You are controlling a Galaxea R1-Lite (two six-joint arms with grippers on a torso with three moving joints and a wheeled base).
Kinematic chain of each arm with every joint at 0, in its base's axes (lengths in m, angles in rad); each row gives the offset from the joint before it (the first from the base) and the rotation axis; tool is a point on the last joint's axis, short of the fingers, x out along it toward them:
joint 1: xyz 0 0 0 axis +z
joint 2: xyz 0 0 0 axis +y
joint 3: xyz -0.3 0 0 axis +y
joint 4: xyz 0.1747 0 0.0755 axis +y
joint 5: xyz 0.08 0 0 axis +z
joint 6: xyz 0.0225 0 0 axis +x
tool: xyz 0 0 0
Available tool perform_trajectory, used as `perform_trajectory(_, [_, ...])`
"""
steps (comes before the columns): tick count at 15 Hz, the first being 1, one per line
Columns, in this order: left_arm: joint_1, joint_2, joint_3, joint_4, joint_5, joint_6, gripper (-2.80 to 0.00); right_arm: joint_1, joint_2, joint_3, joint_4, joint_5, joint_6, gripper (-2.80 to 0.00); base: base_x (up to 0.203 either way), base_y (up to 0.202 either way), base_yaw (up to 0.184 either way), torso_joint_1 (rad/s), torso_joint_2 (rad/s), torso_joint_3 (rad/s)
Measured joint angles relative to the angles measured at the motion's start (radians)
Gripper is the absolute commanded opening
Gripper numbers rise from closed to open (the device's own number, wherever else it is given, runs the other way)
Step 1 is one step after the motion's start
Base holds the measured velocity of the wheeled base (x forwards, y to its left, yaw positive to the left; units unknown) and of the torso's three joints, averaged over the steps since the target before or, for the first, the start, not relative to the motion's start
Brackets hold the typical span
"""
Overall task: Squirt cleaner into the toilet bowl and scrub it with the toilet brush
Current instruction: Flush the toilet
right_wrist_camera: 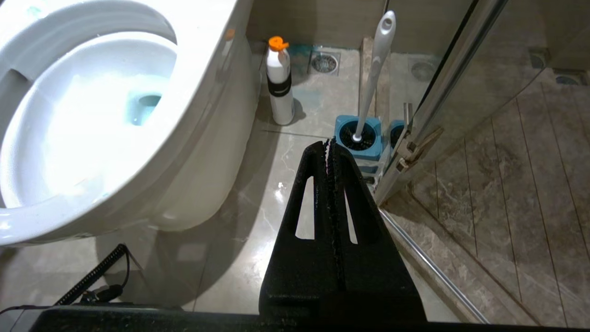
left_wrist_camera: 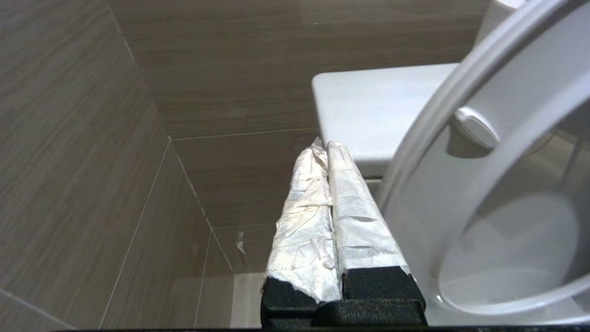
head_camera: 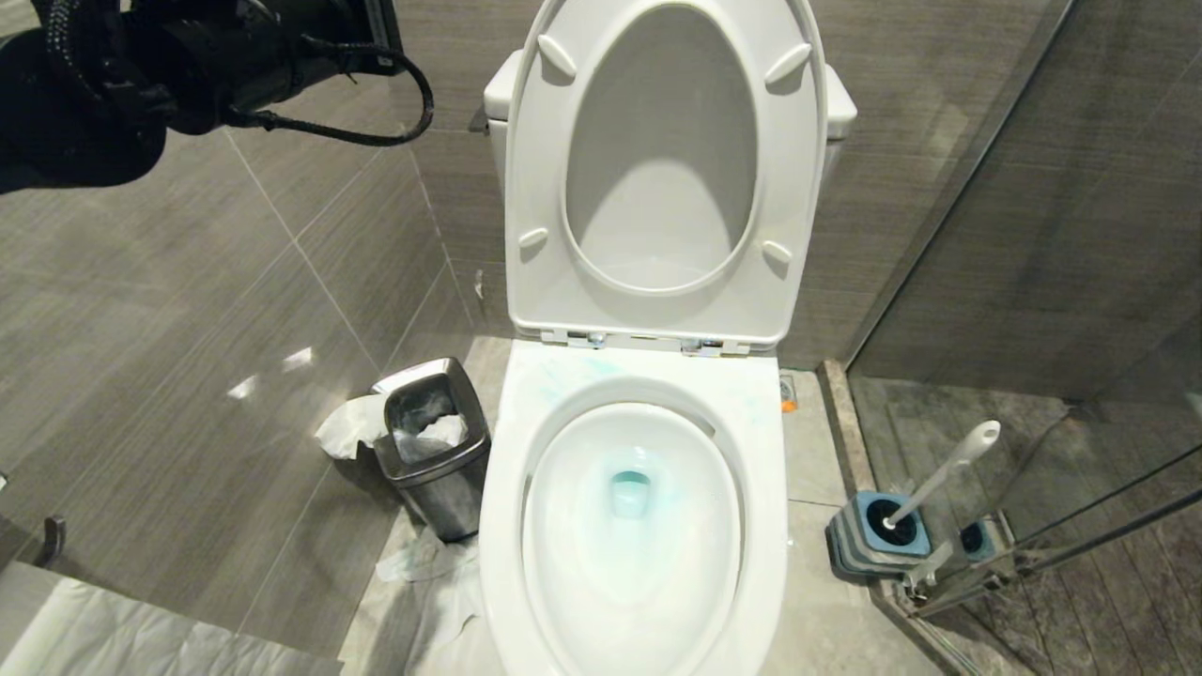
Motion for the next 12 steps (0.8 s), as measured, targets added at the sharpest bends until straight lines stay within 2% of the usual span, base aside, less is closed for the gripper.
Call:
perform_trajectory(4, [-0.003,0.003,0.0,-0.094,0.015,0.007,-2.8,0.0,0.0,0.0,0.0,0.0,0.0,-2.8,0.0,0.0,0.0,0.0,0.0,-0.19])
perform_trajectory(9, [-0.002,0.01,0.0,-0.257,0.014,0.07,-2.8,0.0,0.0,0.0,0.0,0.0,0.0,-2.8,0.0,0.0,0.0,0.003,0.0,-0.197])
perform_trajectory(12, [-0.002,0.013,0.0,-0.289,0.015,0.07,-2.8,0.0,0.0,0.0,0.0,0.0,0.0,-2.8,0.0,0.0,0.0,0.002,0.0,-0.203])
